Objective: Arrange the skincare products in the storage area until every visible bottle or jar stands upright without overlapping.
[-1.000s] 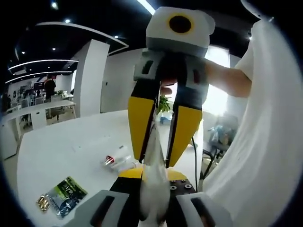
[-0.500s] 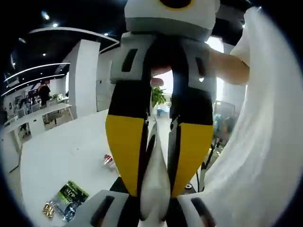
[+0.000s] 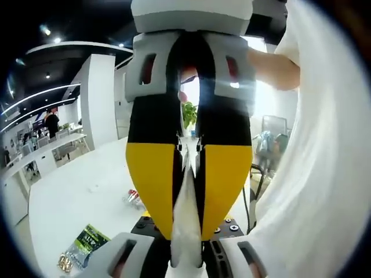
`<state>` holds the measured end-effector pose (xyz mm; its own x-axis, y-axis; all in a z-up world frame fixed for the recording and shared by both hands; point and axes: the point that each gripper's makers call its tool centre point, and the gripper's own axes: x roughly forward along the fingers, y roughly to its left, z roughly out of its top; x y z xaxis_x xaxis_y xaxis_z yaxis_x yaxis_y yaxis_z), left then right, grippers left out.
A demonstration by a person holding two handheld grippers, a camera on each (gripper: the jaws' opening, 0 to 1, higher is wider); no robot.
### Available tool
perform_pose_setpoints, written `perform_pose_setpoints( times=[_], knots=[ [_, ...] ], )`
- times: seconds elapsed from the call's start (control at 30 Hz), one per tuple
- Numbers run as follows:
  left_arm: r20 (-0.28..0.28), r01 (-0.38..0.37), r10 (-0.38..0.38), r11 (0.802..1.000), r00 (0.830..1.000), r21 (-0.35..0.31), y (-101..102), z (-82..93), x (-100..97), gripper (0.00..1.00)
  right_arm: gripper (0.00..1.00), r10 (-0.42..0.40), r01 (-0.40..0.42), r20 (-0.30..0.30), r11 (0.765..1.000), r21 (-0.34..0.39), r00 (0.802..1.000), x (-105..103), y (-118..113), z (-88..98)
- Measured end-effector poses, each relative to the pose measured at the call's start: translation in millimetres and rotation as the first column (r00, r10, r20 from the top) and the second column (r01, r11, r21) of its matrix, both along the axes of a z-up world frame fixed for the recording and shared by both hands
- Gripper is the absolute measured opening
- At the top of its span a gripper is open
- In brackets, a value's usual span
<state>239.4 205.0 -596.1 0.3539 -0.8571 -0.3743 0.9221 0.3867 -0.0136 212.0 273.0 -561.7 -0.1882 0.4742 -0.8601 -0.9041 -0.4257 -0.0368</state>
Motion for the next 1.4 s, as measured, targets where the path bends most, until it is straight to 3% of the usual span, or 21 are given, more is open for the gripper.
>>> perform_pose_setpoints(
  times=[0.43, 0.93, 1.4],
  knots=[
    [-0.025, -0.039, 0.040, 0.998, 0.999, 0.041, 4.9, -18.2, -0.5, 0.21, 0.02, 0.003, -0.003, 0.006, 1.000, -0.028, 1.000, -0.1, -3.0, -11.3],
    [-0.065, -0.064, 0.070, 0.993, 0.995, 0.096, 15.9, -38.9, -3.0, 0.21, 0.01, -0.032, 0.034, 0.019, 0.995, -0.096, 0.999, 9.3, -18.7, -41.7],
    [-0.087, -0.112, 0.121, 0.988, 0.989, 0.107, 32.2, -42.8, -1.1, 0.28, 0.01, -0.044, 0.046, 0.013, 0.989, -0.139, 0.999, 16.9, -24.8, -59.8]
  ],
)
